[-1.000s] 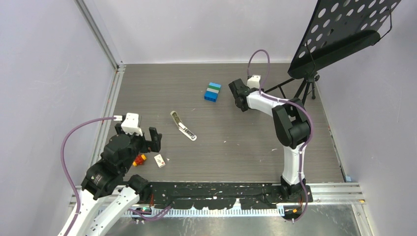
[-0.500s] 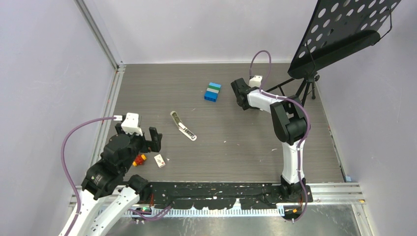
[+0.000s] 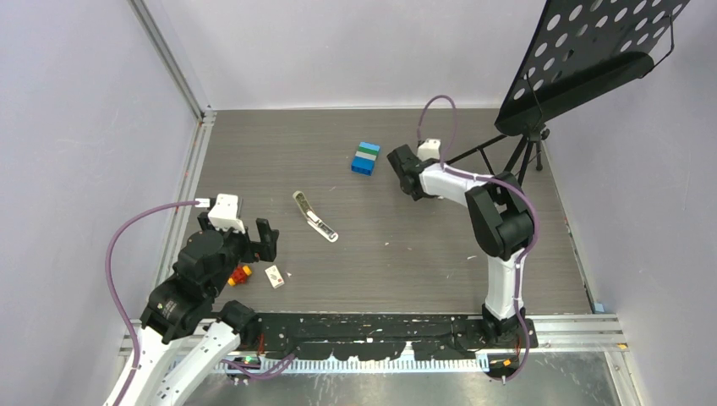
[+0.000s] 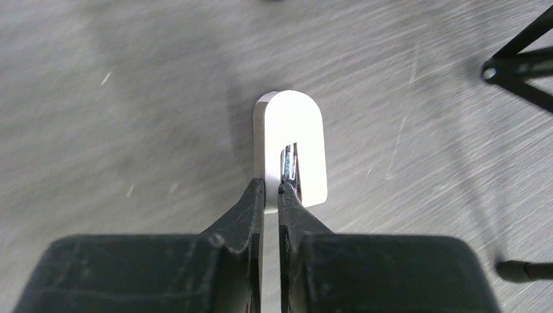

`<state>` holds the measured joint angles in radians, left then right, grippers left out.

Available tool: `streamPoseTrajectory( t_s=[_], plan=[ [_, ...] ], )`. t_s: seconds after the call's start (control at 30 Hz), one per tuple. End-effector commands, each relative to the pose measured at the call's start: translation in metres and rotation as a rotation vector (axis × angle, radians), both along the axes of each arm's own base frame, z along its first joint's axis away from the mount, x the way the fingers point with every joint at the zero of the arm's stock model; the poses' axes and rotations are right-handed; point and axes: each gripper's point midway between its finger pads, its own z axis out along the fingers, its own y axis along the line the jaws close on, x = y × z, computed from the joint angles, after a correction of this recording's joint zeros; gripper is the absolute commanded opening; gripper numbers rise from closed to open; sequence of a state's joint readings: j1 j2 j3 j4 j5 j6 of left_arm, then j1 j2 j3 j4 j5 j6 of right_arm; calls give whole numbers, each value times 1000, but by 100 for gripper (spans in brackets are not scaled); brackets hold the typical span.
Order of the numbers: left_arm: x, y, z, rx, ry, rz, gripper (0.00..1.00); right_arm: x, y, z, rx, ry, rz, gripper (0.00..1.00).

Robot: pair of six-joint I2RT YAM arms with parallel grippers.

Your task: Load the staples into the stapler

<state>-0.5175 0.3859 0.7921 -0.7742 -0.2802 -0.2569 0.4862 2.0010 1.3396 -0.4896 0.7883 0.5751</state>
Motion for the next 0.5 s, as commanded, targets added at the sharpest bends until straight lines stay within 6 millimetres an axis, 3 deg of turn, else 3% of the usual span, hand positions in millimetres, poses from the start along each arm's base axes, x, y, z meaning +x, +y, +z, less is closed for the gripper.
streamPoseTrajectory(
  t_s=[0.0,0.27,0.47],
  plan=[
    [3,-4,10,-26,-44,-11,100,-31,46,19,89,-19,100,0],
    [4,-5,11,-34,-53,-15,100,-106,127,20,186,34,341,0],
    [3,-12,9,-44,-35,-49,100,-149,160,12,202,59,454,0]
  ],
)
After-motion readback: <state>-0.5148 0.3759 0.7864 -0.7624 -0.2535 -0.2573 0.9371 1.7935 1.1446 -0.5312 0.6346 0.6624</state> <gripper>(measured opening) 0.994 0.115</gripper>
